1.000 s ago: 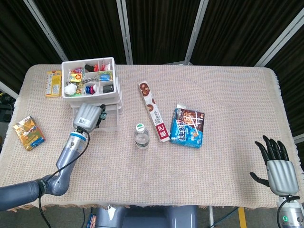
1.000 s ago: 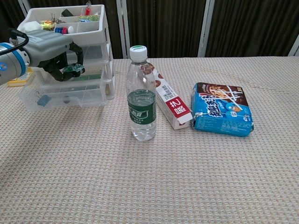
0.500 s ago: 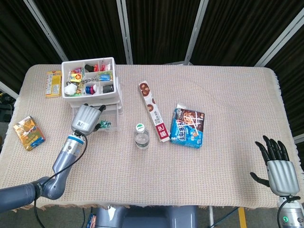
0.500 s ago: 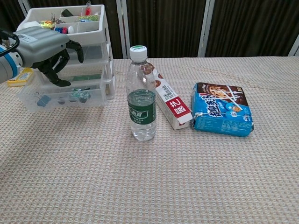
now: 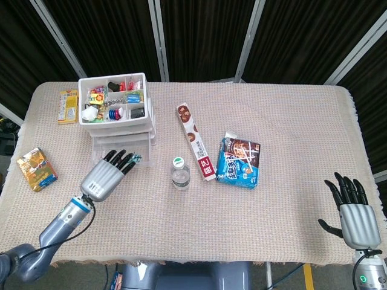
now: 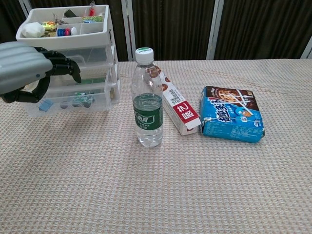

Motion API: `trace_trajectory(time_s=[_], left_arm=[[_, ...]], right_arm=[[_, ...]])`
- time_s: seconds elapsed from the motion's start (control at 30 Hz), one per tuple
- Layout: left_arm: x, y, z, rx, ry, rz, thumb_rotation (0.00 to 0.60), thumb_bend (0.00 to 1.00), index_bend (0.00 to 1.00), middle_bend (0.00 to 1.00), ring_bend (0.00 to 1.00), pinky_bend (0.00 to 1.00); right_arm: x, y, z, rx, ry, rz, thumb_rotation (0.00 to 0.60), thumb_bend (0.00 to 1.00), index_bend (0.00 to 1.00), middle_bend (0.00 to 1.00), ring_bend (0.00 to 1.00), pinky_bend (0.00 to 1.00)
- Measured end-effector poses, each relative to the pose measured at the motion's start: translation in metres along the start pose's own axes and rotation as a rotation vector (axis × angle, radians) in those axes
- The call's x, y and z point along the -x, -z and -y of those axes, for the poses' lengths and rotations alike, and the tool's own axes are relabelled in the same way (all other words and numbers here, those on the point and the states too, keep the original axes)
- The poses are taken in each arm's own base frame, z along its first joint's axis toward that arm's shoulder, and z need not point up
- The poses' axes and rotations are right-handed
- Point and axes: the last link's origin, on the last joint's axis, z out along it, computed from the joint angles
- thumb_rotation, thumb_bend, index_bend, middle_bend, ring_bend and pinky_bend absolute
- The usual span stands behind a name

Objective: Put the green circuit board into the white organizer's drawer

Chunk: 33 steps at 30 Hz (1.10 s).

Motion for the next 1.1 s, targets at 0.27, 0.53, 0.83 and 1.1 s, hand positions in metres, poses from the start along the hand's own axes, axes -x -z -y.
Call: trace_trajectory(time_s=[0.27, 0.53, 0.83, 1.1], left_arm=[[0.025, 0.050, 0.004, 0.214, -0.336, 0.080, 0.600, 1.00, 0.16, 0.00, 0.00, 0.01], [0.049, 0.056, 0.010, 0.329, -0.506, 0.173, 0.600, 1.00, 0.15, 0.00, 0.00, 0.01], [0.067, 0.034, 0.016, 0.311, -0.547, 0.240, 0.600, 1.00, 0.15, 0.00, 0.00, 0.01], [0.071, 0.013, 0.016, 0.272, -0.545, 0.247, 0.600, 1.00, 0.15, 0.00, 0.00, 0.01]], right_arm=[[0.000, 0.000, 0.000, 0.004, 0.002, 0.000, 0.600, 0.02, 0.14, 0.00, 0.00, 0.00], [0.000, 0.000, 0.000, 0.003, 0.000, -0.002, 0.600, 0.02, 0.14, 0.00, 0.00, 0.00], [0.000, 0.000, 0.000, 0.003, -0.002, -0.003, 0.600, 0.02, 0.14, 0.00, 0.00, 0.00], [0.000, -0.001, 0.000, 0.003, -0.004, -0.003, 0.600, 0.02, 0.14, 0.00, 0.00, 0.00]])
